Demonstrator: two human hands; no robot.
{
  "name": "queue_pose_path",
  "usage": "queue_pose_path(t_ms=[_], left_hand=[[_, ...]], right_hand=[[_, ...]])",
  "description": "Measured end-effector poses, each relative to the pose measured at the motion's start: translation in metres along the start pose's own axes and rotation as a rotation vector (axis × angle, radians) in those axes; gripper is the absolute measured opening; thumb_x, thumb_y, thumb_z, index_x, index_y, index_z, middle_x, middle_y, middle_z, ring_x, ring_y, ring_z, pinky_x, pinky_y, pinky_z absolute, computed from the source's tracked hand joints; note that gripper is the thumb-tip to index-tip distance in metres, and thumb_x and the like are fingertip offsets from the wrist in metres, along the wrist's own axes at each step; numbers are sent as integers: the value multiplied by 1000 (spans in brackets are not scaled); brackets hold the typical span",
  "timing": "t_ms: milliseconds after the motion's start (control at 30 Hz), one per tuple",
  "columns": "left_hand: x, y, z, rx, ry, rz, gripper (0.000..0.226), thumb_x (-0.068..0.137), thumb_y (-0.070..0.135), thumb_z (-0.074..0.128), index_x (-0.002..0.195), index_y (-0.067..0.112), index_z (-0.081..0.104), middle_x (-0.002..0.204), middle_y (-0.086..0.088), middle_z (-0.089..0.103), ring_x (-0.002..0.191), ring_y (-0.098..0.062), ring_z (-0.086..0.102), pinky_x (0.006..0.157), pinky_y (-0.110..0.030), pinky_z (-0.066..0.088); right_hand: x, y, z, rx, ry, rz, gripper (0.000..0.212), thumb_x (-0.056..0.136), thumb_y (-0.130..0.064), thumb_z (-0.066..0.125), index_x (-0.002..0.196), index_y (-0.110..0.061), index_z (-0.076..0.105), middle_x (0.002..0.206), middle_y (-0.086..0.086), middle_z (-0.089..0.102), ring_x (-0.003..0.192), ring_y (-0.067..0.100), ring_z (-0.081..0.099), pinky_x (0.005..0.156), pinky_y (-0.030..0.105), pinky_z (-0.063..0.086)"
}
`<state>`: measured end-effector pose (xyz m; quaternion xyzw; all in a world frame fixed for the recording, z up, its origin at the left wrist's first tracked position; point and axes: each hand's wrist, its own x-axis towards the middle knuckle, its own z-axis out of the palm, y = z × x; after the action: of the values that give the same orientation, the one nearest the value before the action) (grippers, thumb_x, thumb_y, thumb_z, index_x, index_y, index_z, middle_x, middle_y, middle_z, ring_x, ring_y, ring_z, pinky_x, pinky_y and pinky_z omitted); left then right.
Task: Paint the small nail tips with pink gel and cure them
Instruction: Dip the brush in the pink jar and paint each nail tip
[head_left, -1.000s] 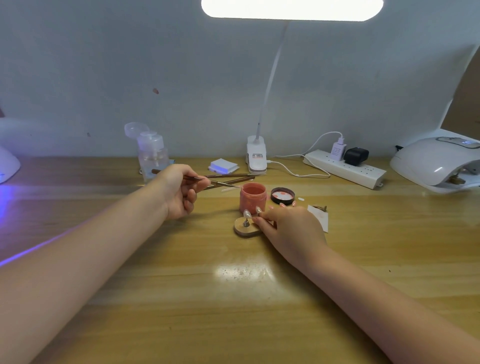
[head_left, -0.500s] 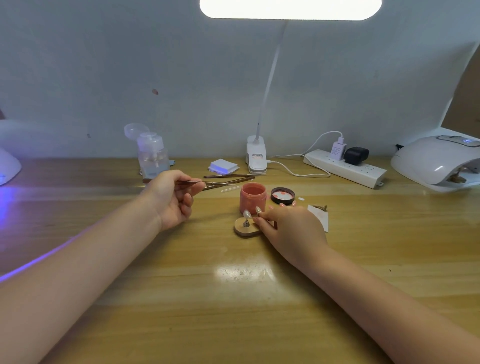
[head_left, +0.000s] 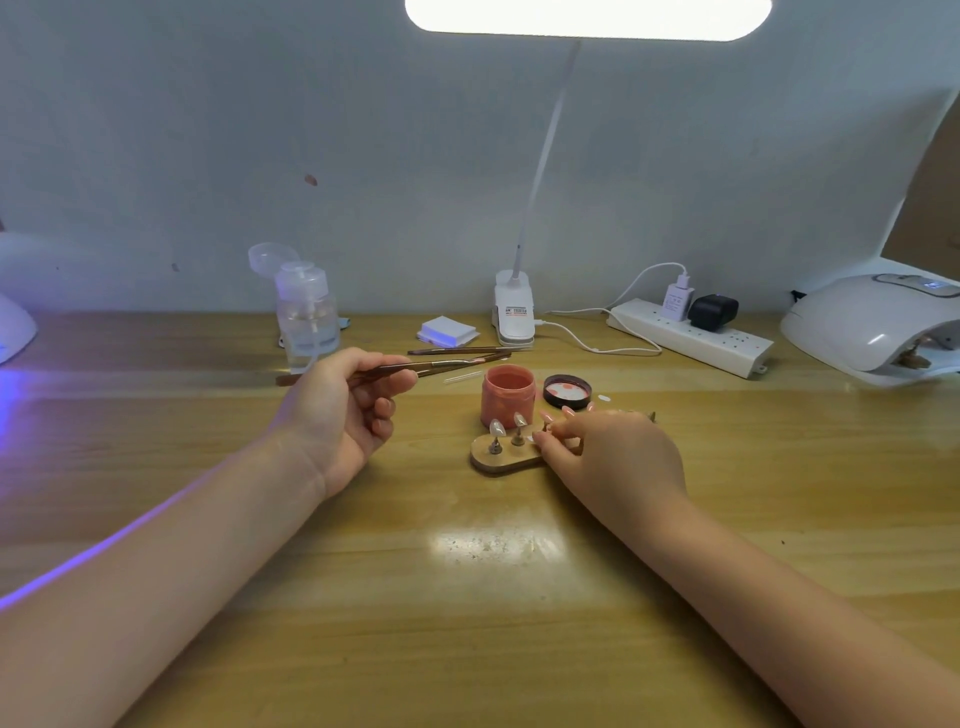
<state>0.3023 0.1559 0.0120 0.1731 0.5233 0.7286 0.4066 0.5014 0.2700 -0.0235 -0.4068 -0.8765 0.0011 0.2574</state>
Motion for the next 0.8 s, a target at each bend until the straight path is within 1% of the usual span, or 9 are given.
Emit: queue_pose_path(t_ms=[133, 233, 267, 333, 400, 500, 567, 667, 800], left_hand=[[-6, -2, 4, -8, -3, 47, 21, 89, 16, 49, 82, 10, 68, 62, -1, 67, 43, -7, 43, 42, -15, 32], [-12, -5, 6, 43, -2, 149, 23, 91, 15, 49, 81, 9, 69, 63, -4, 68, 48, -8, 45, 44, -16, 36], [-16, -8, 7, 106, -4, 230, 25, 92, 14, 49, 80, 10, 71, 64, -5, 69, 52, -9, 46, 48, -17, 38], [-25, -13, 8, 318, -21, 446, 26, 94, 13, 50, 80, 14, 72, 67, -5, 72, 58, -9, 51, 55, -19, 42], [-38, -19, 12, 492, -63, 647, 22, 91, 19, 52, 82, 19, 72, 70, 0, 73, 61, -3, 54, 59, -14, 44], [-55, -23, 20, 618, -129, 818, 15, 89, 26, 54, 89, 28, 69, 77, 10, 73, 68, 0, 59, 60, -10, 43], [-63, -26, 22, 731, -157, 920, 12, 88, 32, 56, 95, 35, 66, 85, 16, 71, 76, 0, 60, 66, -7, 41], [-69, -30, 23, 839, -179, 1002, 18, 87, 37, 54, 101, 40, 63, 91, 20, 69, 88, -6, 60, 77, -12, 42], [-69, -32, 23, 859, -214, 1049, 22, 90, 23, 61, 107, 37, 62, 96, 22, 67, 92, -5, 61, 80, -13, 44]], right_hand=[[4, 1, 1, 110, -32, 13, 27, 92, -47, 54, 98, -31, 74, 87, -5, 69, 85, 16, 59, 57, 27, 34], [4, 2, 1, 109, -19, -42, 25, 93, -44, 52, 101, -32, 73, 89, -5, 72, 86, 16, 62, 59, 27, 39], [2, 1, 1, 104, -1, -71, 25, 94, -43, 52, 102, -31, 73, 88, -5, 72, 85, 17, 63, 59, 27, 39], [0, 0, -1, 140, 52, -111, 24, 94, -39, 54, 100, -29, 74, 81, -2, 72, 78, 18, 63, 58, 28, 39], [-2, 1, -5, 262, 138, -133, 18, 91, -33, 61, 95, -22, 76, 74, 0, 70, 70, 20, 63, 60, 31, 44], [-3, 1, -12, 450, 237, -141, 11, 86, -22, 70, 88, -13, 77, 71, -1, 71, 64, 16, 63, 64, 39, 51], [-2, 0, -15, 543, 261, -128, 8, 84, -18, 72, 87, -11, 77, 72, -2, 71, 65, 12, 64, 65, 39, 54], [-1, 2, -18, 633, 267, -132, 7, 83, -13, 73, 89, -10, 76, 74, -2, 72, 67, 12, 66, 67, 39, 55], [0, 4, -18, 686, 278, -159, 9, 82, -9, 74, 91, -7, 76, 77, 1, 72, 69, 15, 69, 67, 41, 57]])
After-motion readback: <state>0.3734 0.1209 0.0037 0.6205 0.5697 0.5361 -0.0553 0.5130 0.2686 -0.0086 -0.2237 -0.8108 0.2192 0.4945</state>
